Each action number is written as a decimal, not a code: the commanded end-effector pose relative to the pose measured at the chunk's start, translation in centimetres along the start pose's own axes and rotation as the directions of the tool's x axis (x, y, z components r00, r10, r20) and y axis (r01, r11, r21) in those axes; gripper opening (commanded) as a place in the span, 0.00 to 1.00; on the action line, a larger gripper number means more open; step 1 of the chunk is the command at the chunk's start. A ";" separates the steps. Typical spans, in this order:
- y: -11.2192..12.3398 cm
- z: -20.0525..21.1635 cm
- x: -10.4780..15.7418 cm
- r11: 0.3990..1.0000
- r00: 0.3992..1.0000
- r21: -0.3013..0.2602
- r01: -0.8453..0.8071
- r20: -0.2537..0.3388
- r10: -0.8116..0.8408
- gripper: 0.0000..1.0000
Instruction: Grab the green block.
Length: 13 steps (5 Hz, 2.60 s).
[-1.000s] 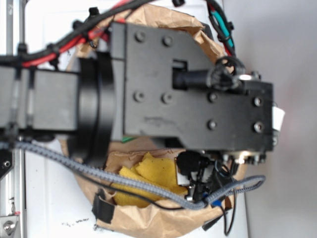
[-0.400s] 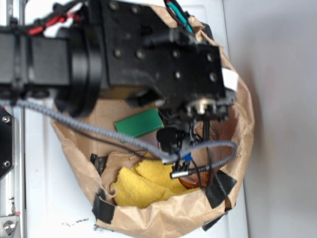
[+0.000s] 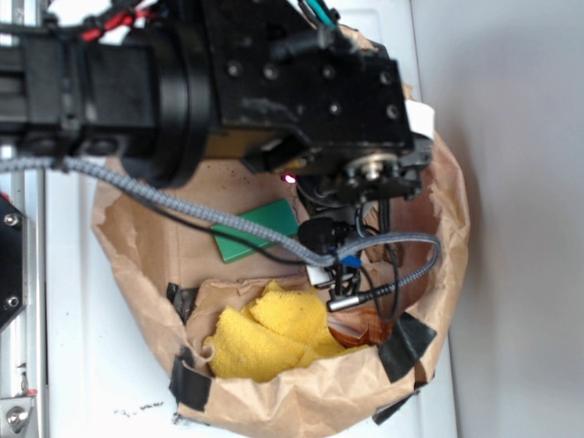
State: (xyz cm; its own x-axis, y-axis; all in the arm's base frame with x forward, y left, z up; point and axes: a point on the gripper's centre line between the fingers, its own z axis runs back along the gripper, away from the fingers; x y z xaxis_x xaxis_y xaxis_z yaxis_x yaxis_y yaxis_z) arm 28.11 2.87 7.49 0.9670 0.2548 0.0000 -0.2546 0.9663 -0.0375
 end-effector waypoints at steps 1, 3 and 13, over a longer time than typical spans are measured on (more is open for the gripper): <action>2.0 -0.6 -1.5 0.999 0.999 0.030 -0.025 0.044 0.024 1.00; 2.7 -1.9 -2.1 0.997 0.997 -0.026 -0.071 0.010 0.071 1.00; -3.2 -3.7 -2.9 0.987 0.995 0.137 -0.087 -0.032 0.092 0.50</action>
State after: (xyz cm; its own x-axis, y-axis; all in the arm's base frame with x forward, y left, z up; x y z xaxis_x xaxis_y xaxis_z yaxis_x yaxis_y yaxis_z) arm 25.40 -0.95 3.29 0.9374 0.3406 -0.0725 -0.3316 0.9367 0.1127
